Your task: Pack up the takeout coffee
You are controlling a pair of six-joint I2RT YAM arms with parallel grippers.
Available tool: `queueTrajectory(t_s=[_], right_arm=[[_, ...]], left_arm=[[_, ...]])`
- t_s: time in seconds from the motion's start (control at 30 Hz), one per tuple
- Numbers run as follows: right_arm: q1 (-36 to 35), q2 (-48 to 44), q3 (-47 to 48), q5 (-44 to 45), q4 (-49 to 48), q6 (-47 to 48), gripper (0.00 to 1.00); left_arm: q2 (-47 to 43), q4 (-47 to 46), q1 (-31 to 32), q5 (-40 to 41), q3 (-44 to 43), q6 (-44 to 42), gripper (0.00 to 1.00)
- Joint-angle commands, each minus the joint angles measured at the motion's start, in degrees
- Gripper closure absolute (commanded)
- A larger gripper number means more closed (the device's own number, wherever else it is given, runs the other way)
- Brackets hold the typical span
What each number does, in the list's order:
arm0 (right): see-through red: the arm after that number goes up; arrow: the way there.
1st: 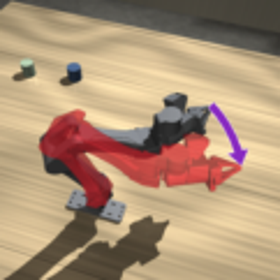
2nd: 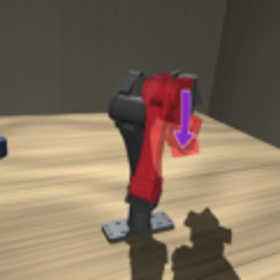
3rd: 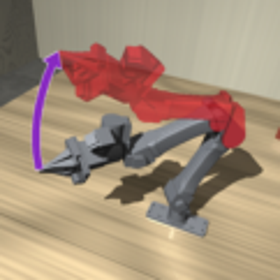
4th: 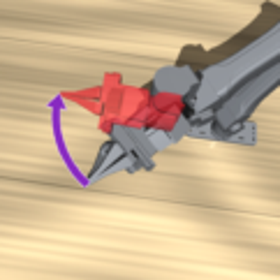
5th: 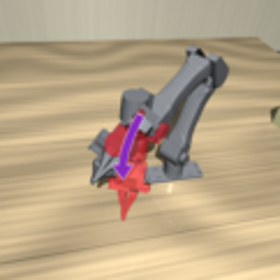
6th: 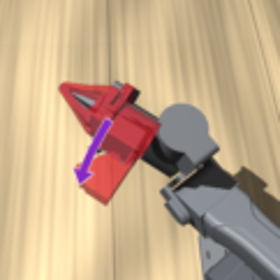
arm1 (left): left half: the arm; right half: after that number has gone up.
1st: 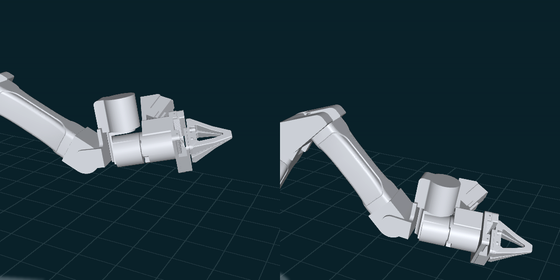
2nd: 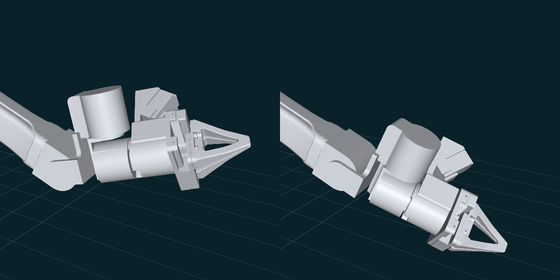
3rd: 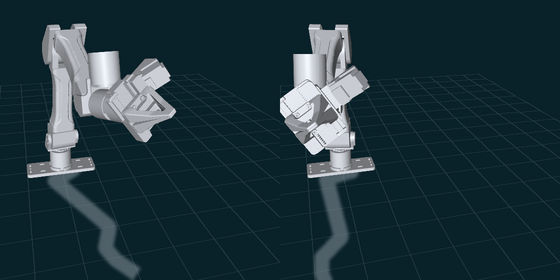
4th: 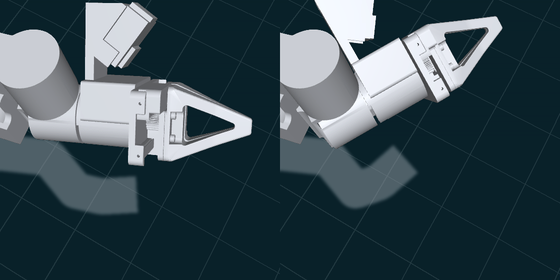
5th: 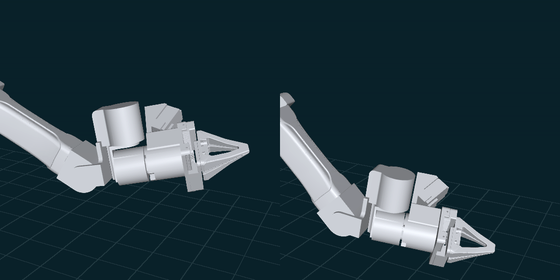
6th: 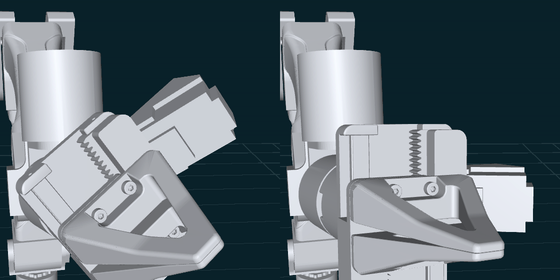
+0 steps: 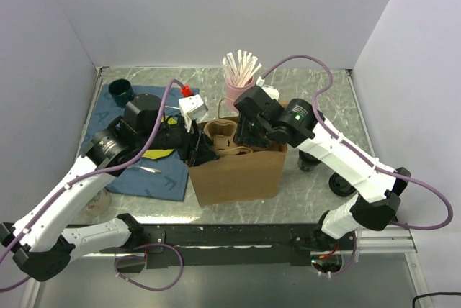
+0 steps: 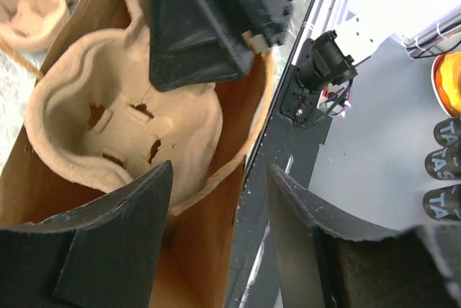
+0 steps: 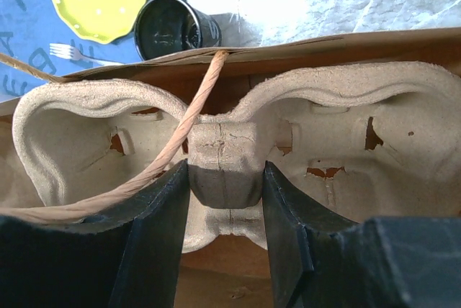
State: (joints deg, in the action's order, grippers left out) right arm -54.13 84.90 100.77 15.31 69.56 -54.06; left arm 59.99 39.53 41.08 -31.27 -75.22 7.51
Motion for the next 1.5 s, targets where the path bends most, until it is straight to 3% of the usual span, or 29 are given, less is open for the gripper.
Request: queueTrajectory(t_s=[0.0,0.23,0.43,0.6,0.8,0.9,1.47], right_arm=[[-0.36,-2.99,-0.93,0.60,-0.65,-1.04,0.56],[-0.36,-3.69,-1.81,0.60,-0.92,-1.57,0.56],[-0.36,-3.43,-1.10,0.60,-0.83,-1.75,0.56],[-0.45,-3.69,-1.72,0.42,-1.00,-1.92,0.56],[-0.36,-3.61,-1.81,0.16,-0.92,-1.92,0.56],[-0.36,-3.69,-2.24,-0.02,-0.83,-1.92,0.56],[-0.71,-1.94,-0.50,-2.21,-0.74,0.79,0.56]], left_arm=[[-1.89,-4.72,0.84,-2.22,0.07,-3.46,0.41],[-1.01,-6.04,2.25,-3.62,0.34,-4.17,0.52],[-2.07,-6.66,3.57,-2.13,1.74,-4.96,0.47],[-1.10,-6.22,4.97,-0.73,2.10,-5.75,0.49],[-0.75,-5.43,6.20,1.56,-0.80,-6.10,0.88],[-0.84,-4.73,6.29,2.79,-3.17,-5.66,0.99],[-0.13,-4.10,7.00,-1.95,-8.89,-4.35,0.99]])
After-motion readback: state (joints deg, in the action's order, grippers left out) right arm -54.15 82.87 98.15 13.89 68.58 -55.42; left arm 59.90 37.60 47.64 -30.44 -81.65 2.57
